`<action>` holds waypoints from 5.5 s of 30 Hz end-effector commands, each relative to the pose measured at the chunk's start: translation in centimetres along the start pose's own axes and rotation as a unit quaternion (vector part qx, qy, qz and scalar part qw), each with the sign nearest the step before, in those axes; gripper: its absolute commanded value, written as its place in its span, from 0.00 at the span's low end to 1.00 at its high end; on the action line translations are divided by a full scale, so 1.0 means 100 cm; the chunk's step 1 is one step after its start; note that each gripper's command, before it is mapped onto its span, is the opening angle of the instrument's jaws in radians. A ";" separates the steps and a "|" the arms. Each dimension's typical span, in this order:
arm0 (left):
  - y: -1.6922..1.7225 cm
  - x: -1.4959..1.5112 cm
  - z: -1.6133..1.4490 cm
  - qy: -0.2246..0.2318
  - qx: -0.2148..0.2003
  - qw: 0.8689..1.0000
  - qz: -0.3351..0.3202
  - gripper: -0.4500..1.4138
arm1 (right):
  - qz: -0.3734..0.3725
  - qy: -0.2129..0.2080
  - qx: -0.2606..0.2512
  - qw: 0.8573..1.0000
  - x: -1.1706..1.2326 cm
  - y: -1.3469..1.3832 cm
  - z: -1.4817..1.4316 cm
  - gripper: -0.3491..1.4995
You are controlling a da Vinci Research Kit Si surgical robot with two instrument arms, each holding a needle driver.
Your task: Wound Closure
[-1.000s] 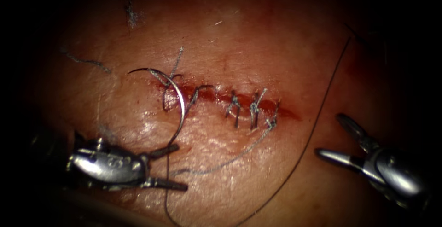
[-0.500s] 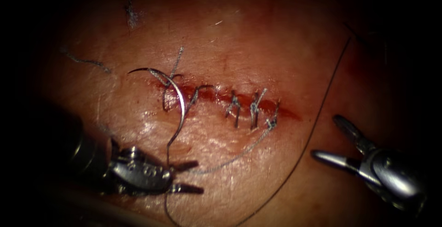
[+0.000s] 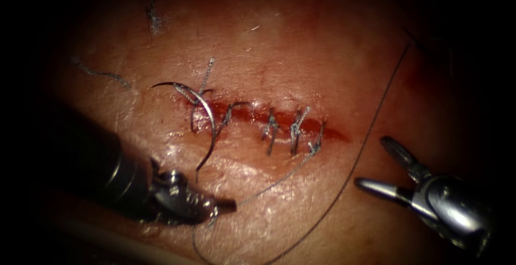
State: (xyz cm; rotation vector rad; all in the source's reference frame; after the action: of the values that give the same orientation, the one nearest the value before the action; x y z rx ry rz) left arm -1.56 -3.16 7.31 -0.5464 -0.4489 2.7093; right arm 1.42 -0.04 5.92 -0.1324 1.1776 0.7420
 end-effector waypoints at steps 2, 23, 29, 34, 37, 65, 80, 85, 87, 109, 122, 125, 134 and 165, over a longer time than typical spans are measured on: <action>0.0006 0.0002 -0.0005 0.014 0.008 1.000 0.000 0.00 | 0.001 0.001 0.002 1.000 -0.0004 -0.0007 0.0009 0.97; -0.0012 0.0122 -0.0119 0.132 0.023 0.990 0.032 0.00 | -0.097 -0.010 0.060 0.993 -0.0024 -0.0038 0.0063 0.99; -0.0011 0.0123 -0.0117 0.131 0.025 0.990 0.035 0.00 | -0.129 -0.026 0.019 0.991 -0.0031 -0.0028 0.0091 0.99; -0.0011 0.0125 -0.0115 0.131 0.027 0.990 0.036 0.00 | -0.144 -0.033 -0.001 0.989 -0.0039 -0.0019 0.0127 0.99; -0.0011 0.0125 -0.0114 0.131 0.027 0.990 0.036 0.00 | -0.141 -0.031 0.002 0.989 -0.0034 -0.0025 0.0143 0.99; -0.0004 0.0125 -0.0112 0.129 0.031 0.990 0.038 0.00 | -0.205 -0.040 0.056 0.976 -0.0037 -0.0047 0.0172 0.00; -0.0013 0.0064 -0.0164 0.138 0.043 0.988 0.045 0.00 | -0.141 -0.026 0.041 0.989 -0.0008 -0.0048 0.0075 0.99; -0.0017 -0.0005 -0.0197 0.139 0.055 0.989 0.026 0.00 | -0.139 -0.031 0.032 0.989 0.0006 -0.0035 -0.0003 0.99; -0.0022 -0.0028 -0.0202 0.136 0.055 0.989 0.012 0.09 | -0.137 -0.035 0.018 0.990 0.0005 -0.0020 -0.0021 0.99; -0.0127 -0.0064 -0.0054 0.260 0.134 0.956 -0.031 0.91 | -0.128 -0.045 0.004 0.991 -0.0002 0.0018 0.0000 0.99; -0.0167 -0.0162 -0.0070 0.192 0.185 0.964 0.006 0.89 | -0.129 -0.046 0.010 0.991 -0.0001 0.0006 0.0002 0.98; -0.0163 -0.0183 -0.0081 0.158 0.180 0.971 0.021 0.90 | -0.129 -0.046 0.013 0.991 0.0000 0.0003 0.0002 0.98; -0.0167 -0.0146 -0.0051 0.089 0.229 0.969 0.038 0.93 | -0.128 -0.044 0.018 0.991 0.0004 -0.0007 0.0001 0.97; -0.0052 -0.0151 -0.0124 0.068 0.133 0.988 0.033 0.75 | -0.129 -0.041 0.033 0.990 0.0006 -0.0018 0.0003 0.96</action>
State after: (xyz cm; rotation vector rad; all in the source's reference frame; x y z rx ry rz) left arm 0.26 -2.81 6.73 -0.7183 -0.0251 2.6843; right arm 1.47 -0.11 5.78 -0.1970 1.0772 0.4764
